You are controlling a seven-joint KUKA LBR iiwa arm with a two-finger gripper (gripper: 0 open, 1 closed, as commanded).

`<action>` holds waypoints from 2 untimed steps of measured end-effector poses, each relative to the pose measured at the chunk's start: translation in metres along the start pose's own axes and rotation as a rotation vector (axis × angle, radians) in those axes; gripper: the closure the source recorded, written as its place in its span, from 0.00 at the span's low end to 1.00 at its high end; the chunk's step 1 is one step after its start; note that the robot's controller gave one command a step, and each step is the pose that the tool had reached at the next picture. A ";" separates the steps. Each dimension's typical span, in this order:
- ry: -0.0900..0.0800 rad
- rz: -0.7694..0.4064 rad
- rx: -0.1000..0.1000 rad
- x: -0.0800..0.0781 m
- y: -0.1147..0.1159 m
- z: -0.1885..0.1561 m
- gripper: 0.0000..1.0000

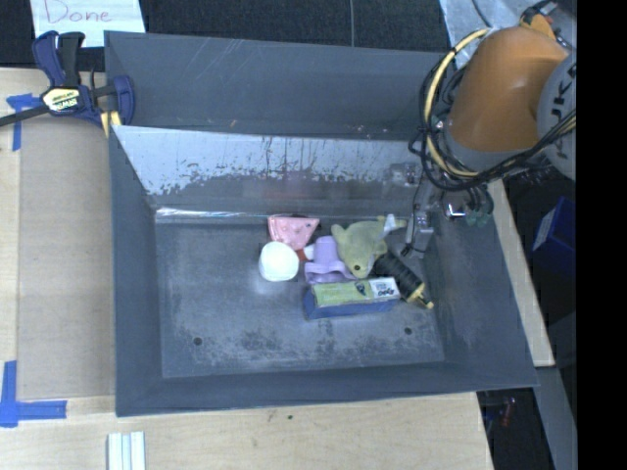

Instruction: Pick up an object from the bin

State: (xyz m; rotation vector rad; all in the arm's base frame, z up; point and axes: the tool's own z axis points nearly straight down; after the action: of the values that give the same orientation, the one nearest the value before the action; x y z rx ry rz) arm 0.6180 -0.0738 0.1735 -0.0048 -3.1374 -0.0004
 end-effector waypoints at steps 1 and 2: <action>-0.008 -0.003 0.001 -0.001 0.001 -0.005 0.00; -0.016 -0.156 0.006 0.044 0.045 0.088 0.00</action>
Offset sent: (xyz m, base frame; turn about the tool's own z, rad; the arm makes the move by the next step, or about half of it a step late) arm -0.0537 0.0513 -0.1035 -0.1561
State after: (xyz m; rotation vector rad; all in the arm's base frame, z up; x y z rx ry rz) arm 0.5742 -0.0285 0.0861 0.2406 -3.1442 0.0090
